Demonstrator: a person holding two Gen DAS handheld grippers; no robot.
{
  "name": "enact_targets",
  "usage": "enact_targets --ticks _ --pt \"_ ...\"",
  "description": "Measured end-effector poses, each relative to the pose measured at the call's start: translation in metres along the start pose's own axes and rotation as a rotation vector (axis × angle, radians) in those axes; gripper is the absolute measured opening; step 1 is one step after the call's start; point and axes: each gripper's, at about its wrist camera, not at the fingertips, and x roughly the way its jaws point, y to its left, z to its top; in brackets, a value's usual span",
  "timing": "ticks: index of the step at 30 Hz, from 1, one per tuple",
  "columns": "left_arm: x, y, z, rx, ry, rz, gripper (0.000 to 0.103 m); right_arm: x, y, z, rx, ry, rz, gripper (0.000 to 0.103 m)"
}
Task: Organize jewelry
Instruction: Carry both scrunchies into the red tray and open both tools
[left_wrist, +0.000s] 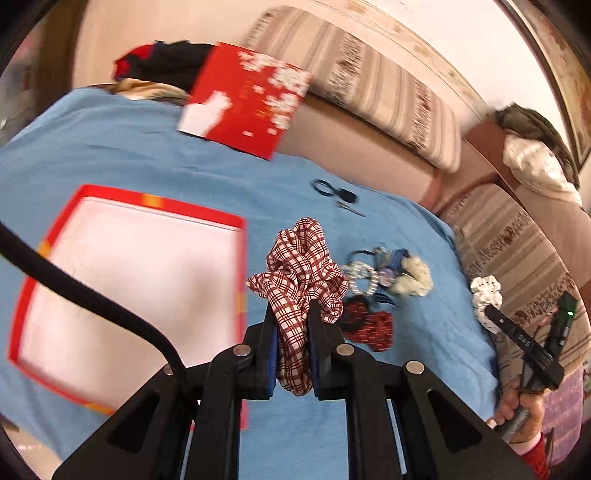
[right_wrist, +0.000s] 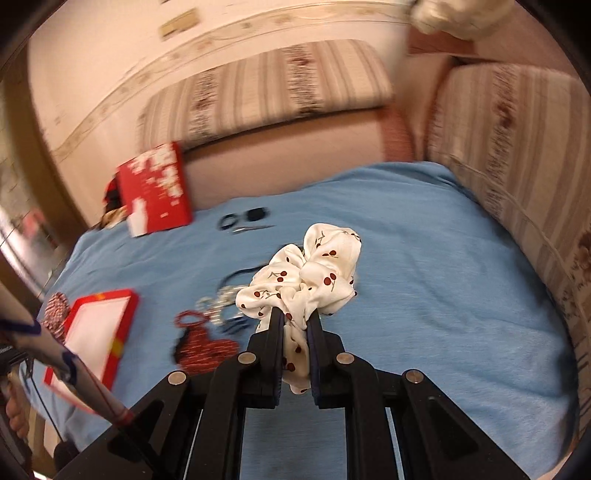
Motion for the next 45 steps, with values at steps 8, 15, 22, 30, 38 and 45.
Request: enact_targets --ticks 8,15,22,30,38,45 --pt "-0.027 0.066 -0.002 -0.022 -0.031 0.165 0.013 0.018 0.096 -0.007 -0.115 0.056 0.156 0.012" --pt "-0.010 0.126 0.008 -0.037 0.019 0.281 0.013 0.050 0.191 -0.022 -0.241 0.123 0.276 0.012" --pt "0.021 0.175 0.045 -0.073 0.043 0.327 0.013 0.116 0.269 -0.025 -0.281 0.215 0.354 0.013" --pt "0.071 0.218 0.079 -0.086 0.088 0.368 0.014 0.190 0.318 -0.027 -0.290 0.310 0.363 0.013" --pt "0.088 0.235 0.085 -0.103 0.095 0.355 0.021 0.236 0.332 -0.031 -0.303 0.353 0.335 0.019" --pt "0.082 0.226 0.082 -0.093 0.077 0.352 0.037 0.224 0.331 -0.032 -0.315 0.340 0.332 0.055"
